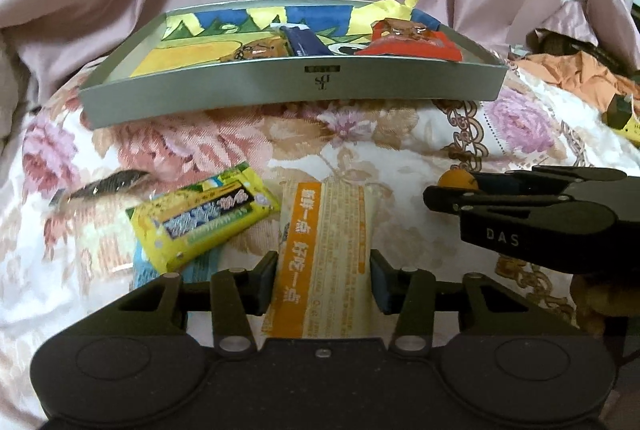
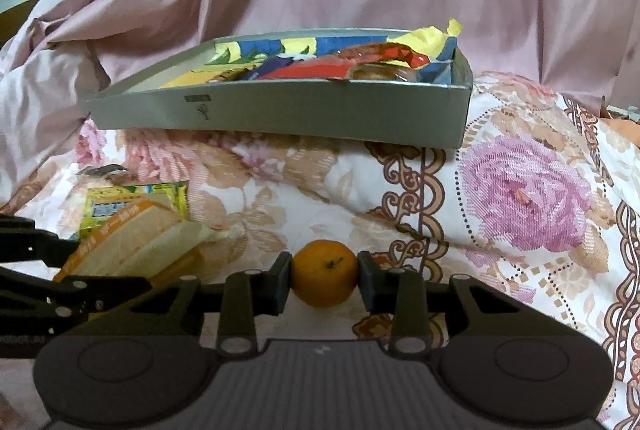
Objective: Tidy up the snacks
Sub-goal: 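Grasp the cream cake packet with the left tool while the right tool grasps the mandarin, then carry the cake packet with the left tool while the right tool carries the mandarin over the tray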
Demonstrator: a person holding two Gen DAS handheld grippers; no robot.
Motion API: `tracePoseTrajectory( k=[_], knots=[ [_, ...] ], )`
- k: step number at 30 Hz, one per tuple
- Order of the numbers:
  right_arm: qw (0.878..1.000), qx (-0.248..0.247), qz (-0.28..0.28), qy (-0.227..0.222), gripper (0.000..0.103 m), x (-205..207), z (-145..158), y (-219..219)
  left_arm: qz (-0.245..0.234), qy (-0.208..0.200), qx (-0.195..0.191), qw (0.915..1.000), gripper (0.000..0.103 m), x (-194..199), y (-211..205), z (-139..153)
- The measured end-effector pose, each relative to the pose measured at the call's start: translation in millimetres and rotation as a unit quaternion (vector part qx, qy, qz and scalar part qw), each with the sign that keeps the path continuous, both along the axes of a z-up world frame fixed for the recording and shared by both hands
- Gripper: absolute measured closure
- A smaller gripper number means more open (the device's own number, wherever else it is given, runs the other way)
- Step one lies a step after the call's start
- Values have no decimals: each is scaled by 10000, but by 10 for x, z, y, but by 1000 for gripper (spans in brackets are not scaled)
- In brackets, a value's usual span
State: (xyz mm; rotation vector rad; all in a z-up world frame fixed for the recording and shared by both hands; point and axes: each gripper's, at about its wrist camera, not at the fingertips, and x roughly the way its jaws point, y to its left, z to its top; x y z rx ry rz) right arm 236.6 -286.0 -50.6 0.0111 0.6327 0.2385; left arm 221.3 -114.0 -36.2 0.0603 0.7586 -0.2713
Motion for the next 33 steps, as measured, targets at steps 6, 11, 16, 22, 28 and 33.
tracePoseTrajectory(
  k=[6, 11, 16, 22, 28, 33],
  knots=[
    [9996, 114, 107, -224, 65, -222, 135, 32, 124, -153, -194, 9996, 55, -179, 61, 93],
    [9983, 175, 126, -538, 65, -394, 258, 30, 199, -293, -352, 9988, 55, -314, 106, 169],
    [9965, 226, 14, -803, 65, -518, 348, 1, 304, -432, -555, 9971, 55, -404, 160, 256],
    [9920, 268, -14, -1230, 65, -609, 439, -8, 378, -648, -596, 9954, 55, -445, 170, 380],
    [9887, 273, -23, -1475, 65, -604, 477, 0, 468, -842, -596, 9936, 55, -390, 144, 503],
    [9849, 233, -59, -1715, 65, -609, 546, 3, 529, -1046, -655, 9909, 55, -361, 127, 613]
  ],
)
